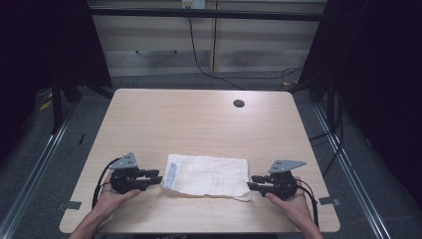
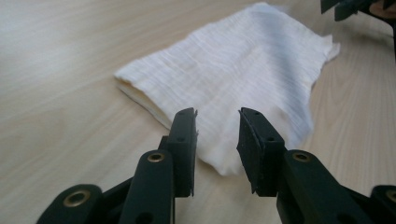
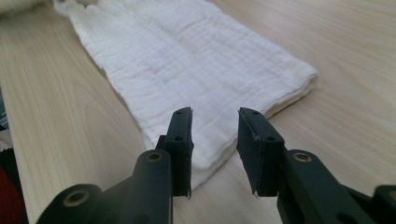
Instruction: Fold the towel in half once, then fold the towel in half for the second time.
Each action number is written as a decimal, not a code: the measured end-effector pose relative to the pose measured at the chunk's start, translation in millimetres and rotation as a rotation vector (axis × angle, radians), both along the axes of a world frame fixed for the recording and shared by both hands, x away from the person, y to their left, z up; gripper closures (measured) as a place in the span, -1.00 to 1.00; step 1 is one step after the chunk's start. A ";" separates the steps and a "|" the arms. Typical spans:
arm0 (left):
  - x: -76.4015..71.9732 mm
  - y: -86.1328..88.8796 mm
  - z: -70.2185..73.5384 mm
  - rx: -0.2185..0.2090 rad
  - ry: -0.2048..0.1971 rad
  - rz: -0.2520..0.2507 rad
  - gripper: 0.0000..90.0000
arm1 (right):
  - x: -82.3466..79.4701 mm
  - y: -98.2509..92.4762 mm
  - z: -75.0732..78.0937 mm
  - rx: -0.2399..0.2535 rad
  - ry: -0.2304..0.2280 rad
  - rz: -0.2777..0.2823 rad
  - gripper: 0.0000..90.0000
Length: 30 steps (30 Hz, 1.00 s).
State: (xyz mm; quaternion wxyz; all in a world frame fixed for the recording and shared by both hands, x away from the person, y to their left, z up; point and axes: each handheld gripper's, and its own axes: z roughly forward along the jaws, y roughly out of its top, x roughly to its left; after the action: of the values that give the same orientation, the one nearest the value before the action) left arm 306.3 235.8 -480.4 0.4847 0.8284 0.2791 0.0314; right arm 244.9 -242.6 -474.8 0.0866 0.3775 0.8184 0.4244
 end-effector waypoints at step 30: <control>46.4 -55.0 -7.6 0.055 0.027 -0.014 0.48 | 95.6 10.2 -9.8 -0.020 0.040 -0.053 0.44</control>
State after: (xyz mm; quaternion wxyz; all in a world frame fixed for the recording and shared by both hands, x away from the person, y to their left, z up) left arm 352.7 180.9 -488.0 0.4580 0.8438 0.2788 0.0246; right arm 340.5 -232.5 -484.6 0.0851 0.4066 0.8140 0.4059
